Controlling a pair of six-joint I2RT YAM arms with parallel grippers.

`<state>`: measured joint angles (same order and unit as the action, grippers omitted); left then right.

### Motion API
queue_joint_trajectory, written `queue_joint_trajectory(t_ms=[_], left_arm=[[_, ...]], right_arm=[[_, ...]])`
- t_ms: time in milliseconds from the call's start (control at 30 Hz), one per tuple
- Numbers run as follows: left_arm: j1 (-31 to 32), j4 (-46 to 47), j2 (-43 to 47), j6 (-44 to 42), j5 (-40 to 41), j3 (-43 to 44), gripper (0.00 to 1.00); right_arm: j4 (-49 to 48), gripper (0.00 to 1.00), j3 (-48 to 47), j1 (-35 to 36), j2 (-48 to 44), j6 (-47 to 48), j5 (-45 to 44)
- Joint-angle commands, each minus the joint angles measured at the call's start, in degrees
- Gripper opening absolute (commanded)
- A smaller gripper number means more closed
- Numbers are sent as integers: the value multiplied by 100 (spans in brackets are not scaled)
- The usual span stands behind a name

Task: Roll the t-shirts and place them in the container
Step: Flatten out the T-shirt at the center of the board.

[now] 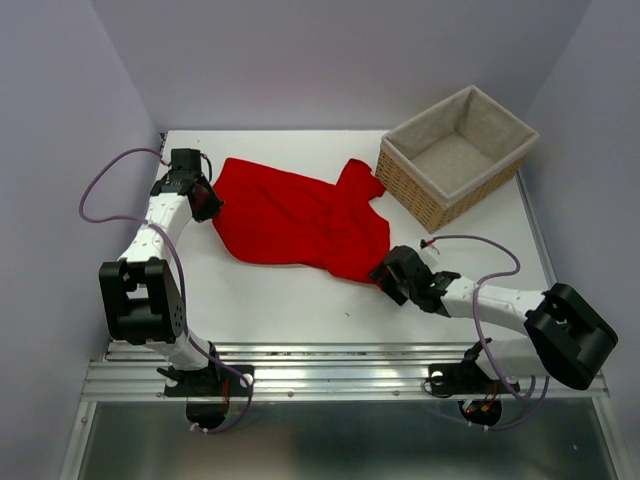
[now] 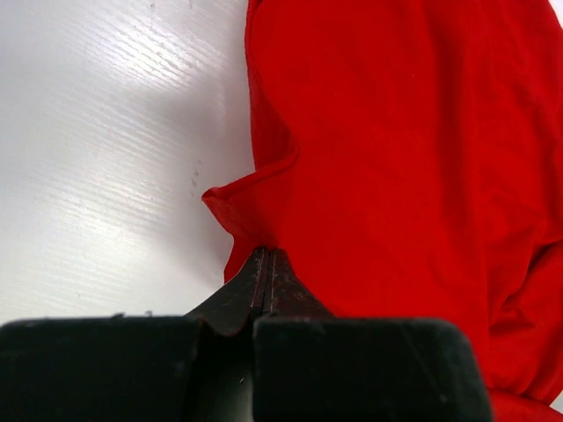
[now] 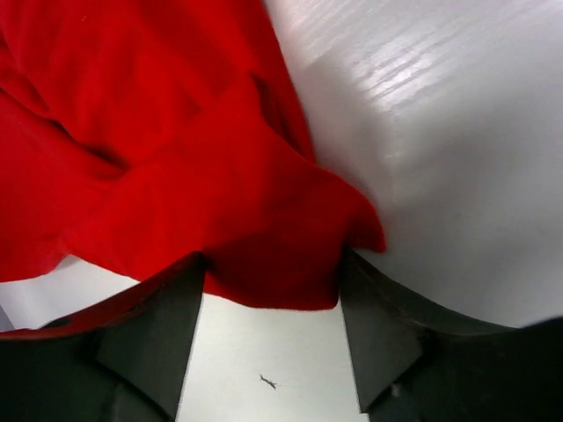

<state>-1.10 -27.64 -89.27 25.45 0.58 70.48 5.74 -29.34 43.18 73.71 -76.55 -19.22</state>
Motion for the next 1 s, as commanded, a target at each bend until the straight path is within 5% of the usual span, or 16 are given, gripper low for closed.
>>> queue_joint_trajectory(t_ms=[0,300,833,867,933,967], left_arm=[[5,66,182,-111,-14,-52,0],[5,66,174,-137,-32,-52,0],[5,-22,147,-172,-23,151,0],[5,-31,165,-172,-23,142,0],[5,-31,191,-172,-23,115,0],[5,-5,209,-172,-31,63,0]], right_arm=[[-389,63,-238,-73,292,105,33],[-179,11,-467,-73,74,237,182],[1974,9,-1039,-73,-1183,1328,893],[2045,13,-821,-73,-1297,1205,1068],[2272,69,-565,-73,-1455,1056,1192],[2361,82,-451,-73,-1630,872,1184]])
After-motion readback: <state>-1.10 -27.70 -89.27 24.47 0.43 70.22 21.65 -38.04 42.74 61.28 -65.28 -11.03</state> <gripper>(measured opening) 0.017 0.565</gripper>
